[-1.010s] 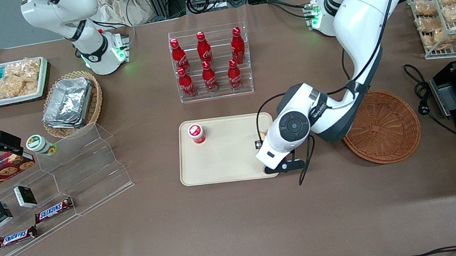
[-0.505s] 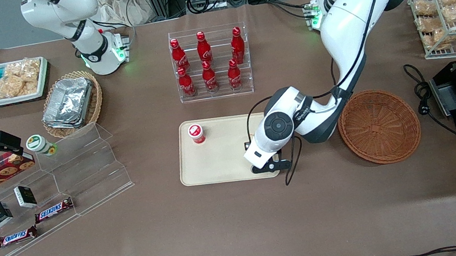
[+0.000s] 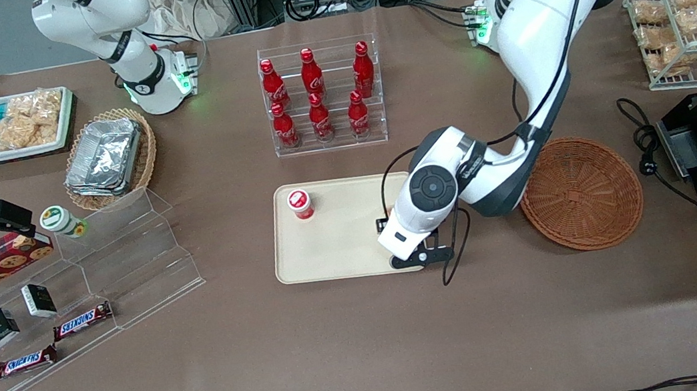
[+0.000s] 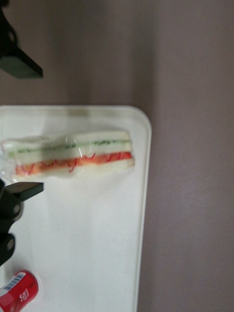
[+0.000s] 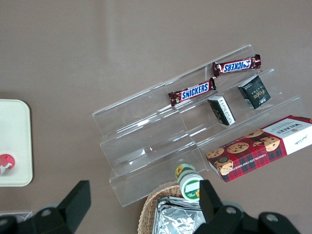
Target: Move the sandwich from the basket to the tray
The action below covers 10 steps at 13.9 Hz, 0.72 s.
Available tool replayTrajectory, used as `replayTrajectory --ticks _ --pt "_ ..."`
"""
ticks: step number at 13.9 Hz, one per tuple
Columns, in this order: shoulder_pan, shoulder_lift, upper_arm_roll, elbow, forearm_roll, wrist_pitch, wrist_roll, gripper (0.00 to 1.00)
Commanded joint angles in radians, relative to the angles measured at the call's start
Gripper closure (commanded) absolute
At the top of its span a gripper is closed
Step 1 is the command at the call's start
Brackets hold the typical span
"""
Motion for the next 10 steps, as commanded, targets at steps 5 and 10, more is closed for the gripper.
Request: replayTrajectory --ticks 5,10 --pt "0.215 -0.347 0.000 -0.209 -0.035 -0.103 0.069 0.00" --pt "0.214 -0.554 0.210 -0.389 -0.178 -0.106 0.378 0.00"
